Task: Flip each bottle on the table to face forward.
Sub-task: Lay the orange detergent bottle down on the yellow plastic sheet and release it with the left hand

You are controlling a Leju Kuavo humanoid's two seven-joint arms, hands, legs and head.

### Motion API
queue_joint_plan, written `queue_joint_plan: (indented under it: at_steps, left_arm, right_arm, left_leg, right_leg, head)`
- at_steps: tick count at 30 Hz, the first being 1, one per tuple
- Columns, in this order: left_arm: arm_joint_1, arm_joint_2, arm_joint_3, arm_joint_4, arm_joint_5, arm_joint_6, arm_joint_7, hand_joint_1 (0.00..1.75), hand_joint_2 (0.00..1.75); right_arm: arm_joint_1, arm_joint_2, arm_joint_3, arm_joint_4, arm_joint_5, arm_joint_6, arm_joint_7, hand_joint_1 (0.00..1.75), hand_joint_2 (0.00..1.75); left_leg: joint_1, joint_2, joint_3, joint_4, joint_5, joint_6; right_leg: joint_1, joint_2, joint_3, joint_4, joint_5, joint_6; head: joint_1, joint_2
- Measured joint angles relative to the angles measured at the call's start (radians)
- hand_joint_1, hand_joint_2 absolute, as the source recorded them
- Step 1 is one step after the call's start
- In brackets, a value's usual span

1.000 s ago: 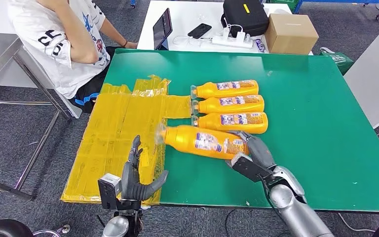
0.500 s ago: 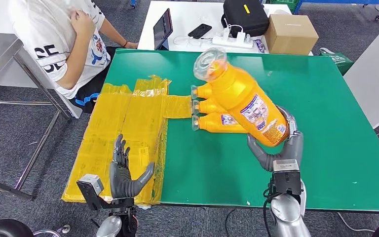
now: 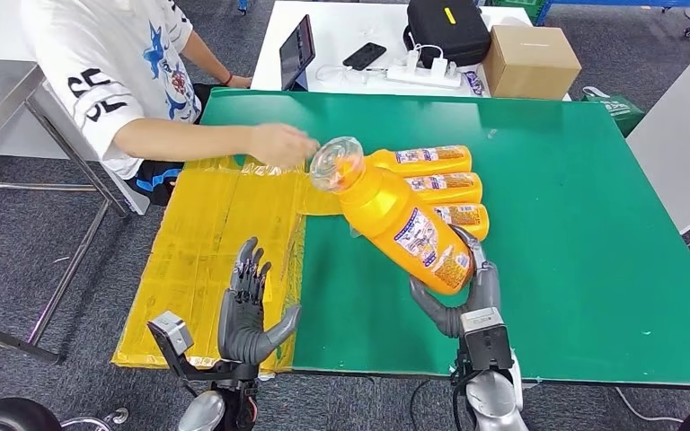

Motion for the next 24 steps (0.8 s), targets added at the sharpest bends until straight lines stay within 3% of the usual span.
queue_joint_plan:
  at_steps: [8,12,17,24]
  left_arm:
    - [0.000,0.002,-0.005,-0.006,0.000,-0.004,0.001,0.00,1.75]
    - [0.000,0.005,-0.013,-0.014,0.020,-0.074,0.018,0.00,1.75]
    - [0.000,0.007,-0.025,-0.022,0.043,-0.150,0.043,0.00,1.75]
    - [-0.001,0.007,-0.030,-0.021,0.033,-0.159,0.051,0.00,1.75]
  right_arm:
    - [0.000,0.010,0.001,0.035,-0.001,0.004,-0.001,1.75,1.75]
    - [0.004,0.026,0.016,0.072,-0.005,0.051,-0.003,1.75,1.75]
    - [0.010,0.058,0.118,0.197,0.003,0.025,-0.012,1.75,1.75]
    - [-0.009,0.079,0.254,0.360,0.019,0.005,-0.014,1.75,1.75]
  left_leg:
    - [0.000,0.000,0.000,0.000,0.000,0.000]
    - [0.000,0.000,0.000,0.000,0.000,0.000]
    - [0.001,0.001,0.000,0.000,0.000,0.000]
    - [0.000,0.000,0.000,0.000,0.000,0.000]
  right_leg:
    - [0.000,0.000,0.000,0.000,0.000,0.000]
    - [0.000,0.000,0.000,0.000,0.000,0.000]
    - [0.001,0.000,-0.001,0.000,0.000,0.000]
    - [0.000,0.000,0.000,0.000,0.000,0.000]
  head:
    - [0.000,0.000]
    - [0.000,0.000]
    - [0.000,0.000]
    - [0.000,0.000]
